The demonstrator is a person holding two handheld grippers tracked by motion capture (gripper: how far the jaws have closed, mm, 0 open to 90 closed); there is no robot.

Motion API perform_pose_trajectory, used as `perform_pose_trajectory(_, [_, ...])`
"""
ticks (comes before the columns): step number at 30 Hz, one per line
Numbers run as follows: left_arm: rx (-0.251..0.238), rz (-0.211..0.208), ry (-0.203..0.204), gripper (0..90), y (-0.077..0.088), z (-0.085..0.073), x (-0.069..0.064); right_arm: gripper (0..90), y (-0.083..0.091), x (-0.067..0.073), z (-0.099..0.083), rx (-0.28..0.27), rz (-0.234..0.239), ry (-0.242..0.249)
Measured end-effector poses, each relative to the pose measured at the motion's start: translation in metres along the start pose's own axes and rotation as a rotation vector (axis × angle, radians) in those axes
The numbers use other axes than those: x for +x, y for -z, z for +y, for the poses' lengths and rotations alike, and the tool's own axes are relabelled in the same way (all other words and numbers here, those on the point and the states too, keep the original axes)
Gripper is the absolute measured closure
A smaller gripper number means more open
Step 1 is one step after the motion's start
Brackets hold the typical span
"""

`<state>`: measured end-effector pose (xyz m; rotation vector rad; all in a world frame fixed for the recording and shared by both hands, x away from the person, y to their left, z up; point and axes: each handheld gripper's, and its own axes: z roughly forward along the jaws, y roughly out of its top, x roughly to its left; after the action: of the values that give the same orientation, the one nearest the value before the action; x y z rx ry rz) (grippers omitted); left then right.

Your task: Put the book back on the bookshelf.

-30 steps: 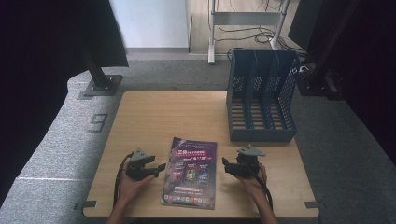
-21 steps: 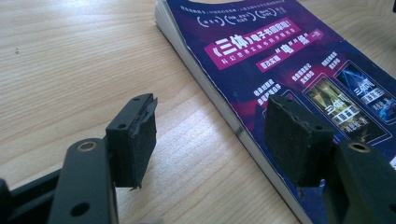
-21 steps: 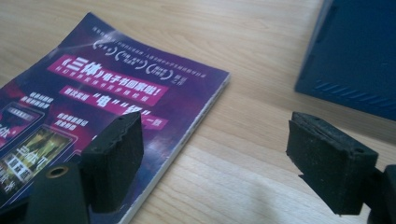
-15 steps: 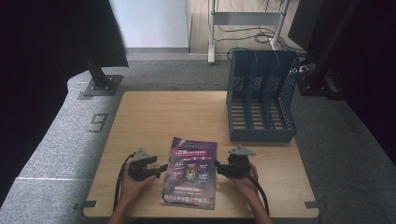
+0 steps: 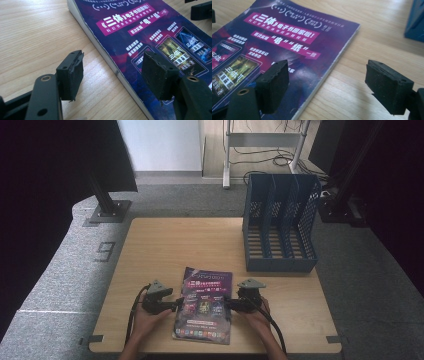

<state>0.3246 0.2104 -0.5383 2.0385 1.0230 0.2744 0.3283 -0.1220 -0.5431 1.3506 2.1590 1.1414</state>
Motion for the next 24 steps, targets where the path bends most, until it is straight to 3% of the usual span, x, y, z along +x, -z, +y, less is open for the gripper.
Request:
perform_pose_trajectory(9, [0.004,-0.003,-0.002,32.4,-0.003,0.001,-0.002,20.4,-0.013,0.015,-0.002,0.022,0.029,0.029])
perform_pose_trajectory(24, [0.013,0.011,-0.016,30.8,-0.011,0.007,-0.006,24.8,-0.016,0.018,-0.003,0.023,0.053,0.022])
